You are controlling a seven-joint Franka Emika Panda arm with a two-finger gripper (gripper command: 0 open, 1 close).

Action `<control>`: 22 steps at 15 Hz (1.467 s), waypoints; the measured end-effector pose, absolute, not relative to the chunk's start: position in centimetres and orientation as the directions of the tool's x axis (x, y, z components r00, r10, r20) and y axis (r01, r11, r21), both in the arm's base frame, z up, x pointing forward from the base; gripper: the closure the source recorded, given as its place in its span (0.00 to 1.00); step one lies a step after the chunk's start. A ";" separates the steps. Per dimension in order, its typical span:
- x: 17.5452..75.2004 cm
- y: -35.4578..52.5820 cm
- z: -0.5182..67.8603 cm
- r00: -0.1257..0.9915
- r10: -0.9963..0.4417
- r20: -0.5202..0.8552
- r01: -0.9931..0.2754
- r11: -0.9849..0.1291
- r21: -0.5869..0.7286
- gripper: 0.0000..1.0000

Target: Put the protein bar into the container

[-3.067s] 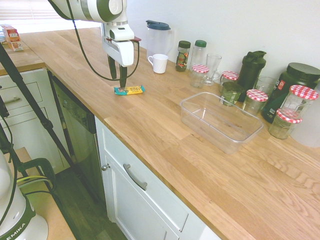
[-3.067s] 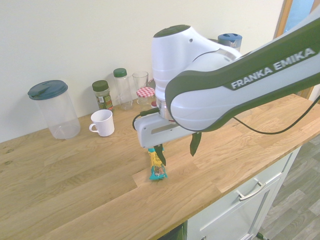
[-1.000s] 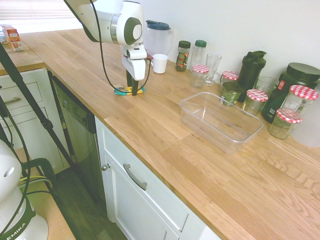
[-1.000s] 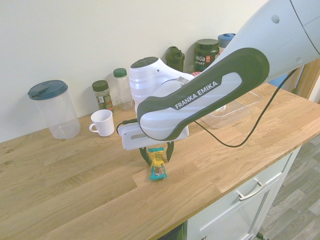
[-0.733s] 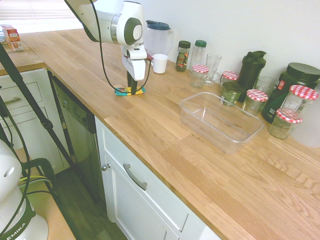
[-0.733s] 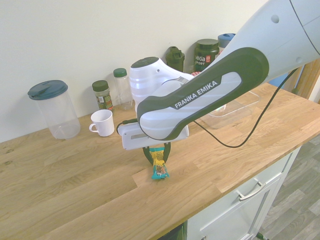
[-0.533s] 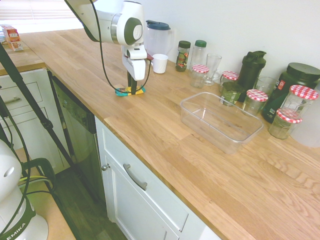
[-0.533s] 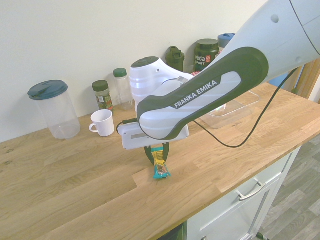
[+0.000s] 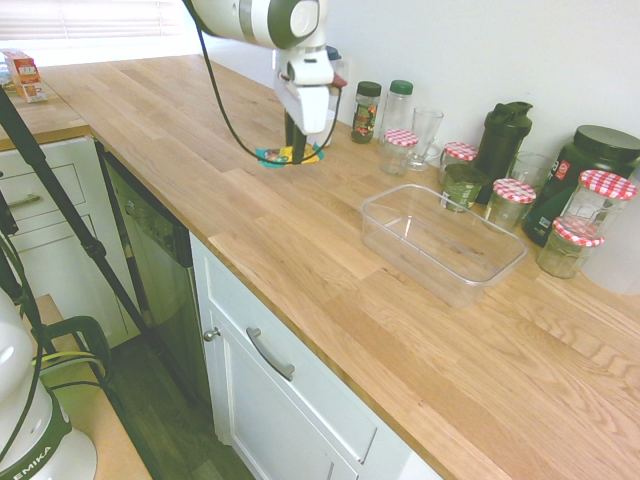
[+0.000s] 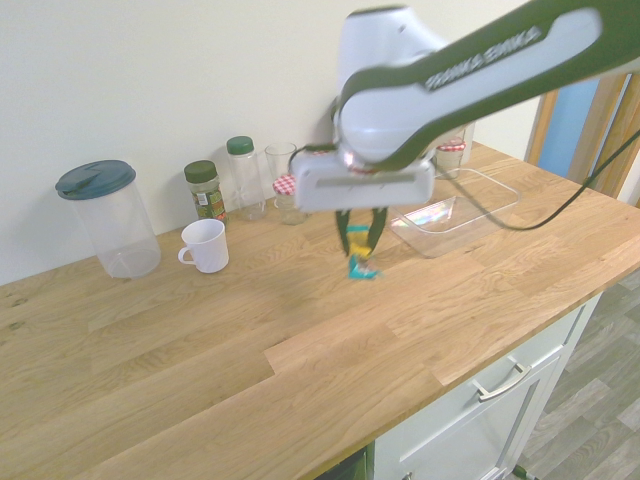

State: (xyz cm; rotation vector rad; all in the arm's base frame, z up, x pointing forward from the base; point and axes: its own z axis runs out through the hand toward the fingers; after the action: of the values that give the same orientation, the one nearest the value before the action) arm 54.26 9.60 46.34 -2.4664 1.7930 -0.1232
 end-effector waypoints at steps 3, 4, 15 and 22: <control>51.7 -1.9 49.2 0.248 -0.969 -0.009 -0.959 -0.244 -0.146 1.00; 51.3 -5.1 48.9 0.234 -0.972 -0.018 -0.962 -0.229 -0.146 1.00; 54.2 -12.8 45.9 0.232 -0.972 -0.045 -0.968 -0.226 -0.111 0.00; 55.1 -12.9 47.3 0.238 -0.970 -0.041 -0.966 -0.232 -0.110 0.00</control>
State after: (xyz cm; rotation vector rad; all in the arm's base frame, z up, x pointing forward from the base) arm 55.06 -12.92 47.35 -2.3812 1.8724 -0.0550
